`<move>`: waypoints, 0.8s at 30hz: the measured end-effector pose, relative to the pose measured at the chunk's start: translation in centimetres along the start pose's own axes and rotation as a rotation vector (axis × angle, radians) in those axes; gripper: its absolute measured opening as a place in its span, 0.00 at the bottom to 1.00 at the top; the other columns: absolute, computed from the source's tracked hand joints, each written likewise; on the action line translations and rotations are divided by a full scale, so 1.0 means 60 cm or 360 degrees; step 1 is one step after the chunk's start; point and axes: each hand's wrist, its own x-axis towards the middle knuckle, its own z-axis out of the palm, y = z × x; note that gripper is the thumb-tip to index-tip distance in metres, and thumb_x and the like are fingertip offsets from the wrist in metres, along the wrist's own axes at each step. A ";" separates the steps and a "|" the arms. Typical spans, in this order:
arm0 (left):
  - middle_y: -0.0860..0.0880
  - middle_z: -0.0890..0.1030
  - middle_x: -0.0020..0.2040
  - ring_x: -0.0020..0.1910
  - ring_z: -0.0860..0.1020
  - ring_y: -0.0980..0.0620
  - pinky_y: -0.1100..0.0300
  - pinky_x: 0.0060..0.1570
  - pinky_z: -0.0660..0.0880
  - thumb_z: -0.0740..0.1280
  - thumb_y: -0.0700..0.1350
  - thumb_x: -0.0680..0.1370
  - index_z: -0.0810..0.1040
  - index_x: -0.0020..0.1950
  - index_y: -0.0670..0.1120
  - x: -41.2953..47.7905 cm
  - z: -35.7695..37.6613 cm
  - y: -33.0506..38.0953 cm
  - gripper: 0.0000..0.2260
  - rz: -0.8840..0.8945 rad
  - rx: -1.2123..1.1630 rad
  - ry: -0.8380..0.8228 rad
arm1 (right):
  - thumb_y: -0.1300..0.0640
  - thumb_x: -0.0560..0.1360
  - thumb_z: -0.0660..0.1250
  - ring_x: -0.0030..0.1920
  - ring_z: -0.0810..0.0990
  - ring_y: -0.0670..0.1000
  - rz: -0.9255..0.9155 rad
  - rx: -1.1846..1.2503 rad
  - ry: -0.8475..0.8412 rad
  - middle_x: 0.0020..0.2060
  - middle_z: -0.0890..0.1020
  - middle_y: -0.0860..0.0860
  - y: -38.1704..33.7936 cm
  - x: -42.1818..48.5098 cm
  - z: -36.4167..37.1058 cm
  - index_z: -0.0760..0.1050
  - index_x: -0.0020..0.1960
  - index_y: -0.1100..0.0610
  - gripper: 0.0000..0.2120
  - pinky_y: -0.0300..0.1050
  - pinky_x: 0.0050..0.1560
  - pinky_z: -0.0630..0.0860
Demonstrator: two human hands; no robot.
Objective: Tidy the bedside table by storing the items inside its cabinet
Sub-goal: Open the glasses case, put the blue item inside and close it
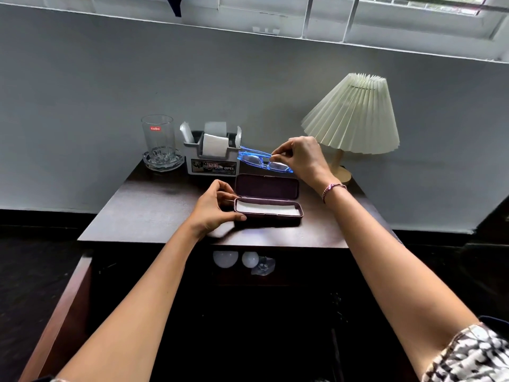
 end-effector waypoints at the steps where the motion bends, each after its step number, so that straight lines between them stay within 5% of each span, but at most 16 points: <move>1: 0.49 0.79 0.44 0.42 0.78 0.57 0.69 0.41 0.77 0.78 0.30 0.60 0.68 0.46 0.50 0.000 -0.001 -0.001 0.27 -0.0001 -0.0015 0.0002 | 0.53 0.68 0.74 0.42 0.82 0.52 -0.0025 -0.0014 -0.0029 0.41 0.86 0.55 -0.004 -0.002 -0.004 0.85 0.47 0.55 0.09 0.46 0.48 0.78; 12: 0.48 0.79 0.46 0.44 0.79 0.54 0.61 0.47 0.76 0.78 0.30 0.60 0.65 0.51 0.46 0.006 -0.002 -0.010 0.29 -0.0042 -0.0059 0.0011 | 0.45 0.68 0.73 0.41 0.77 0.47 -0.0060 -0.0216 -0.0344 0.43 0.85 0.48 0.001 -0.059 -0.001 0.84 0.46 0.47 0.09 0.39 0.38 0.70; 24: 0.39 0.80 0.52 0.49 0.80 0.47 0.53 0.52 0.78 0.77 0.29 0.61 0.65 0.48 0.49 0.004 0.000 -0.009 0.28 -0.0011 -0.0074 0.0001 | 0.46 0.69 0.72 0.48 0.80 0.50 -0.0017 -0.0304 -0.0417 0.45 0.84 0.48 0.006 -0.087 0.033 0.83 0.46 0.47 0.08 0.40 0.40 0.69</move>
